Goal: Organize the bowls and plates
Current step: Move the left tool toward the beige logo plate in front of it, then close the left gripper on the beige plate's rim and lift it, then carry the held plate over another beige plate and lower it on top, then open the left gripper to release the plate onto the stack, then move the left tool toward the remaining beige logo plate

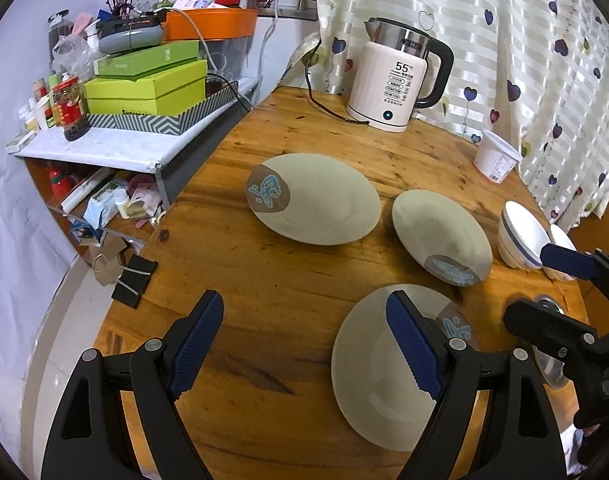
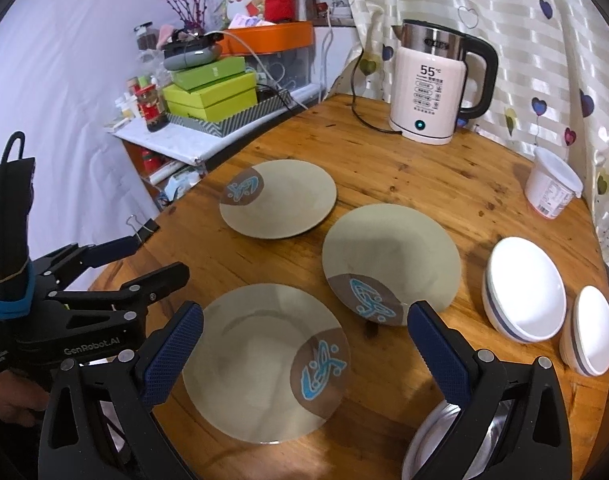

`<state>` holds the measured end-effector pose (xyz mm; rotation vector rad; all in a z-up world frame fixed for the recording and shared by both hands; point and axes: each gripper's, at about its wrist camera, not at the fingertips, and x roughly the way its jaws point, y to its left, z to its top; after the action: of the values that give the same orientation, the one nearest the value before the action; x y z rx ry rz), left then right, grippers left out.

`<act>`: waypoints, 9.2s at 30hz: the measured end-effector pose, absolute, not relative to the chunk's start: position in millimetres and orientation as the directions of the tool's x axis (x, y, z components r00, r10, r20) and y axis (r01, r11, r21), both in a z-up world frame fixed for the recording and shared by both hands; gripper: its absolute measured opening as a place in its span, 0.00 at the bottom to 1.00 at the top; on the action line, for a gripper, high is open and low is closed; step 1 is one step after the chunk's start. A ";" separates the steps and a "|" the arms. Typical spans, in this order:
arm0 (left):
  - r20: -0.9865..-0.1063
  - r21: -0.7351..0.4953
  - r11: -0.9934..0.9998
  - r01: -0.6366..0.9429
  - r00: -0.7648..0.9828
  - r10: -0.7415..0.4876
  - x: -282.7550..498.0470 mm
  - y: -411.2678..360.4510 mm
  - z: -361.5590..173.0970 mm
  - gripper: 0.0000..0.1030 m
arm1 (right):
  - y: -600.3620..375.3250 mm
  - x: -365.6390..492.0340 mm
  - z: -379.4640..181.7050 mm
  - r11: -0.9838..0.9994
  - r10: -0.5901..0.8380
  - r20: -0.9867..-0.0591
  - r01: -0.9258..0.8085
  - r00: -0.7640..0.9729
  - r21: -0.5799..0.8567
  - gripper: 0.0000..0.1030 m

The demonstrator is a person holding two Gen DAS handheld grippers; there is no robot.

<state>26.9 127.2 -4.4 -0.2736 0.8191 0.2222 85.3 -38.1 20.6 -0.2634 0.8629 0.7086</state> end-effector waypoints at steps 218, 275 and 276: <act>-0.804 -0.264 0.944 -0.198 0.585 -0.102 12.1 90.9 -51.2 0.44 | -78.9 106.1 -56.7 0.823 0.456 -0.858 -0.478 0.236 0.306 0.25; -0.723 -0.229 0.969 -0.097 0.683 -0.102 26.2 73.8 6.9 0.52 | -124.9 93.3 10.3 0.828 0.526 -0.753 -0.442 0.395 0.346 0.51; -0.723 -0.229 0.969 -0.097 0.683 -0.103 27.1 73.5 7.1 0.52 | -125.3 93.6 10.4 0.829 0.525 -0.753 -0.440 0.396 0.347 0.51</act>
<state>27.1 73.5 7.1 -0.2580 0.8212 -0.0034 93.6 -125.3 10.4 0.0970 0.9900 0.6125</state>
